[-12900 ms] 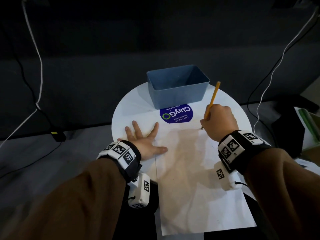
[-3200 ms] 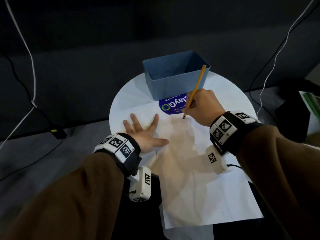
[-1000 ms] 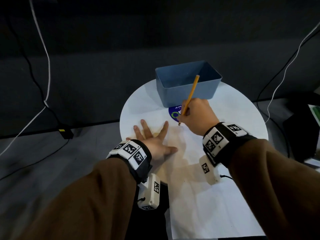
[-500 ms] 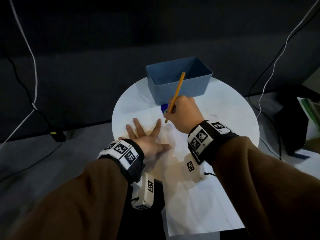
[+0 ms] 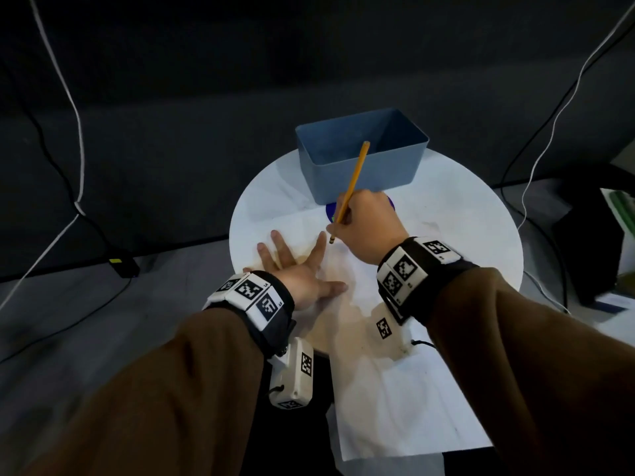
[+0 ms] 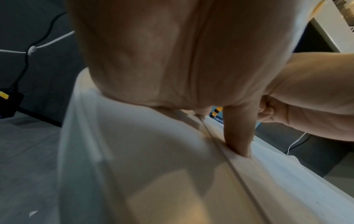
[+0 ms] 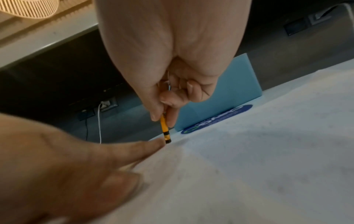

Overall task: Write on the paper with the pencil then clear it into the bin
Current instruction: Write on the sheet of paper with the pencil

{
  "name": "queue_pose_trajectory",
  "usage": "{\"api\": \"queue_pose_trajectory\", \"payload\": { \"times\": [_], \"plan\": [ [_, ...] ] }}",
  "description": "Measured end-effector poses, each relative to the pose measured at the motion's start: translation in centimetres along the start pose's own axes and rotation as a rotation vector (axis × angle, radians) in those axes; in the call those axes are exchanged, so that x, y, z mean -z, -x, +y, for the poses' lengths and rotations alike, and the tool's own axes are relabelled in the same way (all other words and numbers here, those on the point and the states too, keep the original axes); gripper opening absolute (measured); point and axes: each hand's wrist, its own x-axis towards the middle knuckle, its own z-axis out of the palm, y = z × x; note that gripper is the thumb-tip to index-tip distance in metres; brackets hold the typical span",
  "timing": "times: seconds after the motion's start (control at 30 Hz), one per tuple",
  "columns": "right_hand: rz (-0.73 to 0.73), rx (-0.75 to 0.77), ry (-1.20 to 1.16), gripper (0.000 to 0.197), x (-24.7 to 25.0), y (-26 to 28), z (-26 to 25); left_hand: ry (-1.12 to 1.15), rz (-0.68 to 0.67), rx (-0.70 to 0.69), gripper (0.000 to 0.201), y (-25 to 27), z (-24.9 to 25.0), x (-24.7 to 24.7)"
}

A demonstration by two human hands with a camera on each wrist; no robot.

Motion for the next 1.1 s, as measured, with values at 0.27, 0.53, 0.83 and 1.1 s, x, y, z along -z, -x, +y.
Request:
{"api": "queue_pose_trajectory", "payload": {
  "times": [0.27, 0.53, 0.83, 1.1],
  "plan": [
    [0.096, -0.157, 0.081, 0.021, 0.4, -0.5, 1.8, 0.028, -0.002, -0.006, 0.096, -0.1, -0.1, 0.1],
    [0.058, -0.099, 0.058, 0.022, -0.7, -0.4, 0.6, 0.010, 0.002, -0.005, 0.094, 0.1, 0.2, 0.0],
    [0.058, -0.057, 0.047, 0.021, -0.1, -0.4, 0.8, 0.007, 0.004, -0.004, 0.096, -0.2, 0.1, -0.1],
    [0.099, -0.119, 0.104, 0.015, 1.6, 0.0, 2.6, 0.049, 0.019, -0.029, 0.098, 0.0, -0.4, -0.1]
  ]
}}
